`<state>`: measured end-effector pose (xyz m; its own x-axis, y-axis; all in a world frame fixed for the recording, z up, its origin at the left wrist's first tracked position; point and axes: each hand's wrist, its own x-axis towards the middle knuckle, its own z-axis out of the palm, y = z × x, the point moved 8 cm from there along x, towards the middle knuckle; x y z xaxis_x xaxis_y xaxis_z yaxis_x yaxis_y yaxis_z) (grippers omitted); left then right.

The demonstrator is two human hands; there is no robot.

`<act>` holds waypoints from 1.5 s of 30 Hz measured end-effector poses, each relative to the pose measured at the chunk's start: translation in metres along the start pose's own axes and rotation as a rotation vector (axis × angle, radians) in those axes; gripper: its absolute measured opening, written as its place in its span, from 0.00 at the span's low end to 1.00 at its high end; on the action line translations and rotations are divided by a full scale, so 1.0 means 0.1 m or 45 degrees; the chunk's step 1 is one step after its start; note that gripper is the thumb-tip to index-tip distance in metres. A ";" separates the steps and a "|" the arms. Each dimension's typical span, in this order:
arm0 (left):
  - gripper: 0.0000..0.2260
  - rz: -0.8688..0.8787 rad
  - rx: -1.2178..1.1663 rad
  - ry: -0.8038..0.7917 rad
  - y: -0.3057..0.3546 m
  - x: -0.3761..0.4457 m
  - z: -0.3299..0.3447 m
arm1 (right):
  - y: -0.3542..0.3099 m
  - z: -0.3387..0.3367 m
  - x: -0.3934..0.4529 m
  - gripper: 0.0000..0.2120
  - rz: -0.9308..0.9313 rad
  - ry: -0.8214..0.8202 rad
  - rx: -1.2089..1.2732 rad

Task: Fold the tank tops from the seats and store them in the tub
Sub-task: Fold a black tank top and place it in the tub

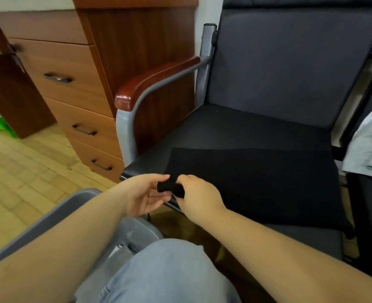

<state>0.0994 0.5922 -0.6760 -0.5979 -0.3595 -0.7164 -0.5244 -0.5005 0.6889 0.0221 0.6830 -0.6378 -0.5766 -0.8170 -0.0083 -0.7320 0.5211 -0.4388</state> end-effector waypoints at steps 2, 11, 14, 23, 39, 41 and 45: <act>0.17 -0.038 0.087 0.038 -0.03 0.02 -0.05 | 0.00 -0.03 -0.04 0.09 0.015 -0.015 0.119; 0.09 0.016 -0.088 0.196 0.15 0.06 -0.09 | -0.21 -0.22 -0.28 0.10 -0.075 -0.047 0.456; 0.07 0.026 -0.208 0.206 0.15 0.04 -0.14 | -0.23 -0.33 -0.40 0.11 -0.077 -0.004 0.568; 0.04 0.411 -0.497 0.206 0.46 -0.31 0.16 | 0.11 -0.86 -0.72 0.13 -0.016 0.231 0.747; 0.03 0.625 -0.146 -0.077 0.82 -0.28 2.15 | 1.74 -1.69 -1.46 0.05 0.355 0.292 0.633; 0.07 0.605 -0.052 -0.093 0.79 -0.20 2.41 | 2.00 -1.66 -1.54 0.05 0.490 0.218 0.705; 0.08 0.588 0.103 -0.109 0.71 -0.08 2.84 | 2.45 -1.54 -1.67 0.10 0.724 -0.002 0.713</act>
<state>-0.1058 0.7830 -0.5899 -0.8255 -0.4623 -0.3237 -0.2352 -0.2395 0.9420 -0.1168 0.9852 -0.6054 -0.8062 -0.4637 -0.3675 -0.0343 0.6567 -0.7533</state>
